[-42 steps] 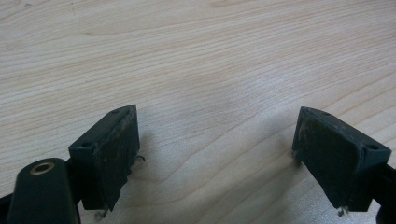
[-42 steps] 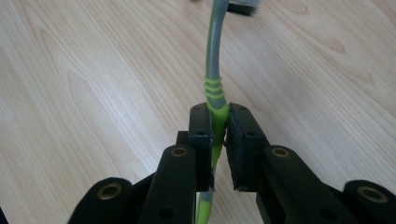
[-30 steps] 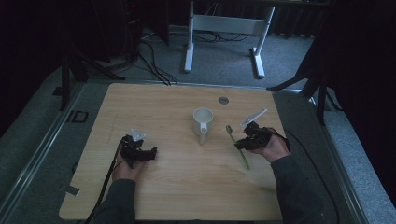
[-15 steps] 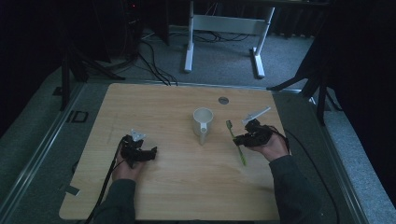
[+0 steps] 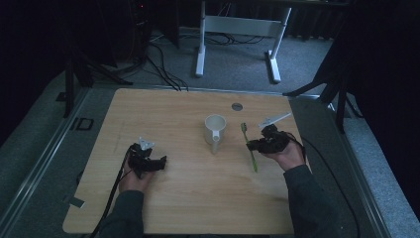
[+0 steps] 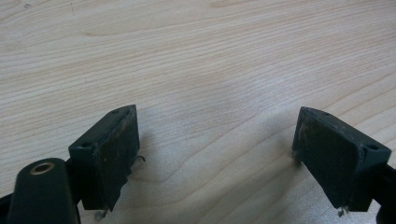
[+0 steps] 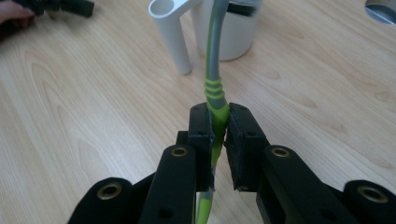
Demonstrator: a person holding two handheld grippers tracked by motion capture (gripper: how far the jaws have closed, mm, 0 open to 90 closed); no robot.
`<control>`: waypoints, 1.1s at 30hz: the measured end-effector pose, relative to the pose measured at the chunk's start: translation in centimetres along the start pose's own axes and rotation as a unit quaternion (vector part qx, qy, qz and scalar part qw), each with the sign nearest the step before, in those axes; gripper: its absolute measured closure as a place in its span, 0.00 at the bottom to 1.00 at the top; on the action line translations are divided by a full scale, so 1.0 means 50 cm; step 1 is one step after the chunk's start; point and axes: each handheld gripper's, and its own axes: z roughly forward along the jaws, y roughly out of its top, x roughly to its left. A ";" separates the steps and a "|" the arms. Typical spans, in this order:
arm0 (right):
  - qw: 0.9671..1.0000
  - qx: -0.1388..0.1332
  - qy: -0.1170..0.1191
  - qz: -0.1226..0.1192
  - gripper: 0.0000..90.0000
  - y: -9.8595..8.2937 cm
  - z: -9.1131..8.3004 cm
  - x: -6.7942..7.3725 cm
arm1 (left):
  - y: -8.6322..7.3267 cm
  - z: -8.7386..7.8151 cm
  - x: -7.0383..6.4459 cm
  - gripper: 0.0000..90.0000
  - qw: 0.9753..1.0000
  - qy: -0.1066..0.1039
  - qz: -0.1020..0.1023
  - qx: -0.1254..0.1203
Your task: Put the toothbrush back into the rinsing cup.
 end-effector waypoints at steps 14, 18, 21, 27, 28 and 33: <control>0.999 -0.029 -0.008 0.014 0.90 -0.003 0.000 -0.005 | 0.000 0.000 0.000 0.17 1.000 0.000 0.000 0.000; 0.999 -0.040 -0.011 0.019 0.90 -0.004 -0.002 -0.008 | 0.000 0.000 0.000 0.17 1.000 0.000 0.001 0.001; 0.999 -0.049 -0.013 0.018 0.90 -0.004 -0.004 -0.007 | 0.000 0.000 0.000 0.17 1.000 -0.001 0.001 0.001; 0.998 -0.064 -0.015 0.024 0.90 -0.003 -0.002 -0.006 | 0.000 0.000 0.000 0.17 1.000 -0.001 0.000 0.000; 0.997 -0.069 -0.014 0.023 0.90 -0.003 -0.002 -0.007 | 0.000 0.000 0.000 0.17 1.000 -0.001 0.000 0.000; 0.996 -0.082 -0.014 0.028 0.90 -0.001 -0.005 -0.010 | 0.000 0.000 0.000 0.17 1.000 -0.001 0.000 0.000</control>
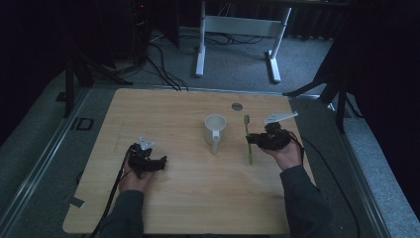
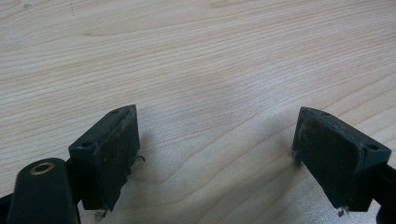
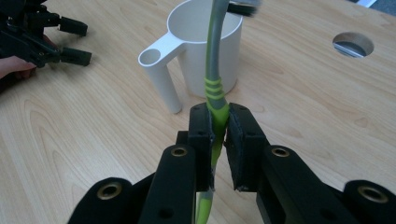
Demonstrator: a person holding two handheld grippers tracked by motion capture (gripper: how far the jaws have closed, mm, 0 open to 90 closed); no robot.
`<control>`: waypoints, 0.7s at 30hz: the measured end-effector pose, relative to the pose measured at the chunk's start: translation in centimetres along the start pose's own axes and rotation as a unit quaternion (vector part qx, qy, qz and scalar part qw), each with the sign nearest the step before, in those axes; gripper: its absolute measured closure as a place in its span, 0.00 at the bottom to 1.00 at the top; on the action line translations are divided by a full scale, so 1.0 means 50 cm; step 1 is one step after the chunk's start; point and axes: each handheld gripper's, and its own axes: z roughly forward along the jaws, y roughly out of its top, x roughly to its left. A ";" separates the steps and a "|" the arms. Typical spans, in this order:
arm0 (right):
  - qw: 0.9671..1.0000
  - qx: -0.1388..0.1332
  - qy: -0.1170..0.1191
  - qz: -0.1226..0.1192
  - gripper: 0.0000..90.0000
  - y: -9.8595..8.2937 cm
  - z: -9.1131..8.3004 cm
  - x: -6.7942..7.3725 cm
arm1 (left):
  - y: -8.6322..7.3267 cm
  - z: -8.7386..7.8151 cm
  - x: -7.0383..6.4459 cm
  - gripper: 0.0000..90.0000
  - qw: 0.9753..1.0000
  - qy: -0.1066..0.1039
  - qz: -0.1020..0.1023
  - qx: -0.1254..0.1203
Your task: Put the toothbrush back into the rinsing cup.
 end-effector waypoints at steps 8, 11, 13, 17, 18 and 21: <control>1.000 -0.011 -0.006 0.000 0.90 0.003 -0.004 0.001 | 0.000 0.000 0.000 0.17 1.000 0.000 0.000 0.000; 1.000 -0.018 -0.007 -0.002 0.90 0.005 -0.004 0.003 | 0.000 0.000 0.000 0.17 1.000 0.000 0.000 0.000; 1.000 -0.021 -0.007 -0.001 0.90 0.006 -0.002 0.003 | 0.000 0.000 0.000 0.17 1.000 0.000 0.000 0.000; 1.000 -0.026 -0.007 -0.004 0.90 0.010 0.001 0.005 | 0.000 0.000 0.000 0.17 1.000 0.000 0.000 0.000; 1.000 -0.025 -0.007 -0.003 0.90 0.012 0.001 0.007 | 0.000 0.000 0.000 0.17 1.000 0.000 0.000 0.000; 1.000 -0.028 -0.007 -0.008 0.90 0.017 0.001 0.011 | 0.000 0.000 0.000 0.17 1.000 0.000 0.000 0.000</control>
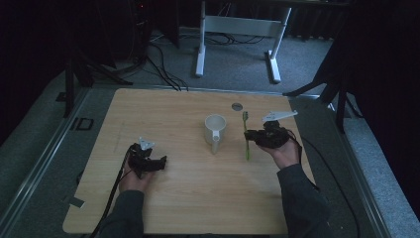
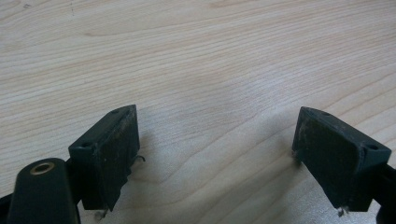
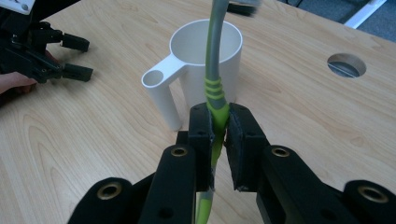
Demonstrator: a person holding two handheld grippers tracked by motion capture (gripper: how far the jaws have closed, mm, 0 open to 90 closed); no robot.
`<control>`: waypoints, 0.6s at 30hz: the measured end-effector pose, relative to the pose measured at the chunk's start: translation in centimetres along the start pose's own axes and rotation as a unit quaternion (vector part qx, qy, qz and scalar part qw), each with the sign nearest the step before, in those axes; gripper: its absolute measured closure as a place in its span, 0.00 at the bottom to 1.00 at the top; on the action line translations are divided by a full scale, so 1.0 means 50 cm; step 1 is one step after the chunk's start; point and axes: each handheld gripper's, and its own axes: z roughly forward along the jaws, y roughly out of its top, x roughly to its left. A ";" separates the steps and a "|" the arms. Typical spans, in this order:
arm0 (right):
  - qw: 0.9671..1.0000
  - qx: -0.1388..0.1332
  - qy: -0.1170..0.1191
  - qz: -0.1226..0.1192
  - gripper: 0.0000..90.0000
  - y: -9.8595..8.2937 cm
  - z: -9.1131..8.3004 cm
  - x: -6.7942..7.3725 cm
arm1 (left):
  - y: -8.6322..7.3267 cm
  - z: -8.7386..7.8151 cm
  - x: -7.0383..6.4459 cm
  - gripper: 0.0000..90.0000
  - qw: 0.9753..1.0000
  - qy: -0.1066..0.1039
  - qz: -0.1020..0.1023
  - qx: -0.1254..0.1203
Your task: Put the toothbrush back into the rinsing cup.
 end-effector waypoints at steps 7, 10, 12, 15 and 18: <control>1.000 -0.013 -0.002 -0.001 0.90 0.009 0.000 0.005 | 0.000 0.000 0.000 0.17 1.000 0.000 0.000 0.000; 1.000 -0.016 -0.001 -0.002 0.90 0.011 0.001 0.008 | 0.000 0.000 0.000 0.17 1.000 0.000 0.000 0.000; 1.000 -0.022 -0.002 -0.004 0.90 0.016 0.000 0.010 | 0.000 0.000 0.000 0.17 1.000 0.000 0.000 0.000; 1.000 -0.027 -0.002 -0.005 0.90 0.019 0.000 0.012 | 0.000 0.000 0.000 0.17 1.000 0.000 0.000 0.000; 1.000 -0.030 0.000 -0.004 0.90 0.022 0.003 0.015 | 0.000 0.000 0.000 0.17 1.000 0.000 0.000 0.000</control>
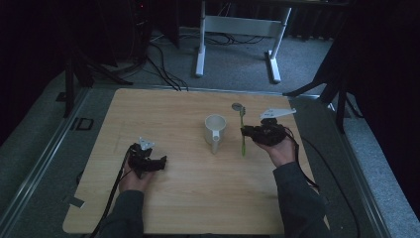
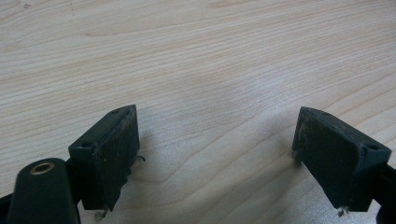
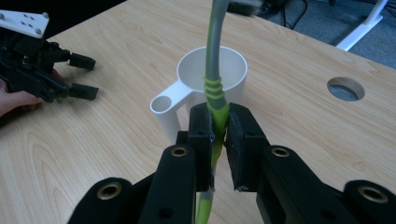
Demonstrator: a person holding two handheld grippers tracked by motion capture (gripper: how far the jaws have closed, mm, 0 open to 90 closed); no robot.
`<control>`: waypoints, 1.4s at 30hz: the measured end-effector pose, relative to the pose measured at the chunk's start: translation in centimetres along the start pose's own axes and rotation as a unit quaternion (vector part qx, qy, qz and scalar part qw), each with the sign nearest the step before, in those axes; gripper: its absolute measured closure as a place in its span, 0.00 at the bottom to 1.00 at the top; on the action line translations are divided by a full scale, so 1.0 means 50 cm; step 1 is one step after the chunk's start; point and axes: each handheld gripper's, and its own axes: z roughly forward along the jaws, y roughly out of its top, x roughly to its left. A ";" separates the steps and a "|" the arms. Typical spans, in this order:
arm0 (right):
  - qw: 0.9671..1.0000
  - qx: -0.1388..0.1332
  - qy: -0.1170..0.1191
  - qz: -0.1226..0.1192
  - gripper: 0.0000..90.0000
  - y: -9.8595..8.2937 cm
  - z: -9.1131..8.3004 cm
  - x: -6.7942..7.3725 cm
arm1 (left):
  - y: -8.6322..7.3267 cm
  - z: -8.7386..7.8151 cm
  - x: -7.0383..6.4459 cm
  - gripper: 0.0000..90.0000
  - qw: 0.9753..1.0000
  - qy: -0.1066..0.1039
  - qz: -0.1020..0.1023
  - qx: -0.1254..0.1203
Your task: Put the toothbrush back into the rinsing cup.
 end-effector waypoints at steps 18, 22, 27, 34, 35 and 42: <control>1.000 -0.014 0.006 0.000 0.89 0.013 0.010 0.007 | 0.000 0.000 0.000 0.17 1.000 0.000 0.000 0.000; 1.000 -0.018 0.005 0.001 0.89 0.017 0.011 0.009 | 0.000 0.000 0.000 0.17 1.000 0.000 0.000 0.000; 1.000 -0.028 0.005 0.001 0.89 0.024 0.010 0.012 | 0.000 0.000 0.000 0.17 1.000 0.000 0.001 0.000; 1.000 -0.031 0.006 0.000 0.89 0.030 0.012 0.013 | 0.000 0.000 0.000 0.17 1.000 0.000 0.001 0.000; 0.999 -0.032 0.006 0.000 0.90 0.031 0.012 0.013 | 0.000 0.000 0.000 0.17 1.000 0.000 0.000 0.000; 0.999 -0.041 0.002 0.003 0.90 0.035 0.014 0.014 | 0.000 0.000 0.000 0.17 1.000 0.000 0.000 0.000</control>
